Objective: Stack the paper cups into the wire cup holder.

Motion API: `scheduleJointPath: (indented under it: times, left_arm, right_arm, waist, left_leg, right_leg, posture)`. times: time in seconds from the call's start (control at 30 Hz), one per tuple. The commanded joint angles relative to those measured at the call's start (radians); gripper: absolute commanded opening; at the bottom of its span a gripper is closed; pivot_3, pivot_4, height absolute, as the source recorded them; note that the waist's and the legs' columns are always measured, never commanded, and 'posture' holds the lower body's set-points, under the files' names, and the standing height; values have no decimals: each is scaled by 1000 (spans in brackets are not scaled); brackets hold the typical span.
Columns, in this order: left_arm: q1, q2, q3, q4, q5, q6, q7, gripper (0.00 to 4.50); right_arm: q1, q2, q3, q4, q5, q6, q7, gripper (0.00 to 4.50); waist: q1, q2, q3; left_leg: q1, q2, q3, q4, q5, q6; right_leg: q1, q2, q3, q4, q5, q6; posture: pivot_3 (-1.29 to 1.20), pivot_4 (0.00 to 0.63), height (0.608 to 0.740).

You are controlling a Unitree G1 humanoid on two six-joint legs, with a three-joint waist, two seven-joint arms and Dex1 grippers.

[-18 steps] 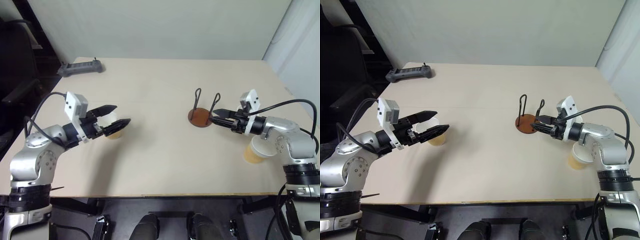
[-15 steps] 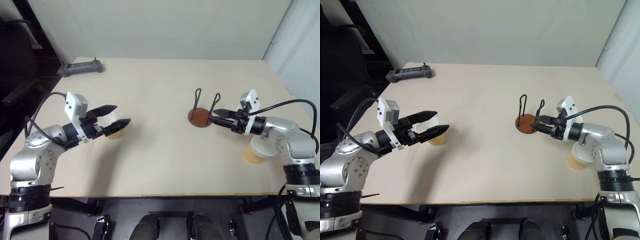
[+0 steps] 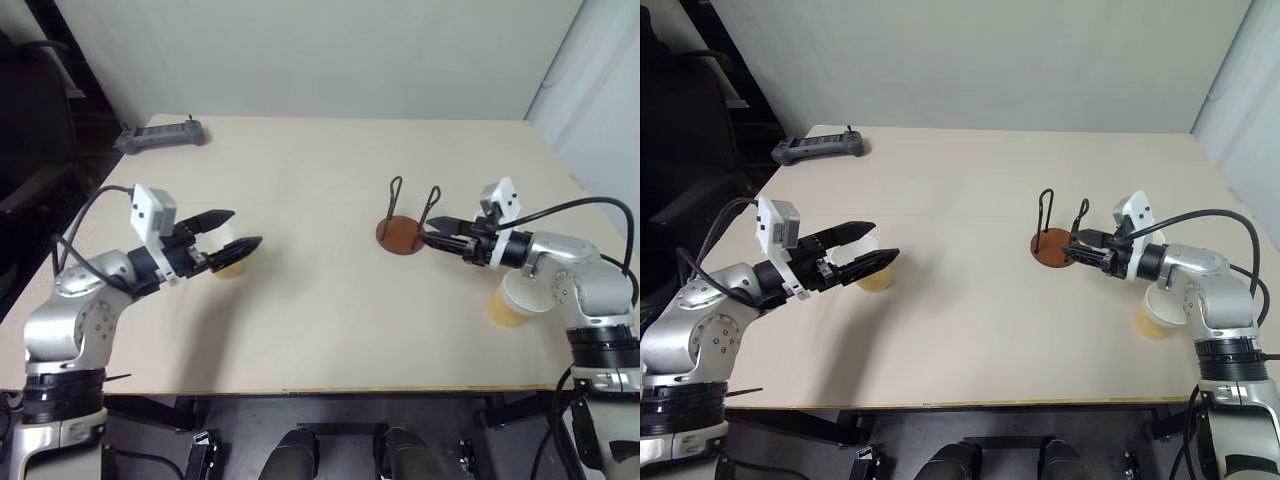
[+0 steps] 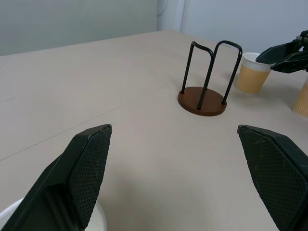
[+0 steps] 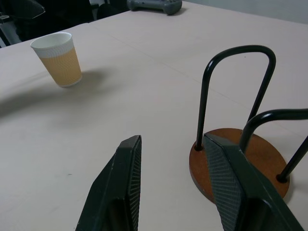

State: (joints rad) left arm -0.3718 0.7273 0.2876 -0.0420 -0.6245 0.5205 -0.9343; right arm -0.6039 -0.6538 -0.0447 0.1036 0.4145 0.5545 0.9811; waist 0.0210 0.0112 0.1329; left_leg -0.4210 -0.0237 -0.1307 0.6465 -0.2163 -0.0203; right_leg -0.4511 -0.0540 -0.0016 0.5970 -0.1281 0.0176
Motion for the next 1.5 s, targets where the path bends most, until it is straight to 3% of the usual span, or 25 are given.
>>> scheduleJointPath:
  times: [0.03, 0.4, 0.83, 1.1, 1.5]
  left_arm:
    - [-24, 3, -3, -7, 5, -20, -4, 4484]
    - [-39, 3, -14, 11, 7, -28, -10, 4484]
    - [-49, -1, -28, 31, 9, -43, -19, 4484]
    - [-56, -3, -27, 36, 18, -40, -29, 4484]
    - [-57, -3, -26, 36, 22, -39, -29, 4484]
  right_arm:
    - [-14, -13, -10, -30, -4, -13, -3, 1997]
    - [45, -15, -1, -98, -9, 30, -37, 1997]
    - [113, 90, 38, -263, -58, 176, -296, 1997]
    - [98, 145, 61, -347, -58, 238, -380, 1997]
    - [6, 138, 83, -294, -124, 267, -441, 1997]
  waist:
    - [0, 0, 0]
    - [0, 0, 0]
    - [0, 0, 0]
    - [1, 0, 0]
    - [1, -1, 0]
  left_leg:
    - [0, 0, 0, 0, 0, 0]
    - [0, 0, 1, 0, 0, 1]
    - [1, 0, 1, 0, 1, 1]
    - [1, 0, 1, 0, 0, 0]
    - [1, 0, 1, 0, -2, -4]
  right_leg:
    - [0, 0, 0, 0, 0, 0]
    - [0, 0, 0, 0, 0, 0]
    - [0, 0, 0, 1, 0, 0]
    - [0, 0, 0, 1, 0, 0]
    - [0, 0, 0, 1, 1, 0]
  posture:
    - [0, 150, 740]
    - [0, 150, 740]
    - [0, 150, 740]
    - [0, 150, 740]
    - [0, 150, 740]
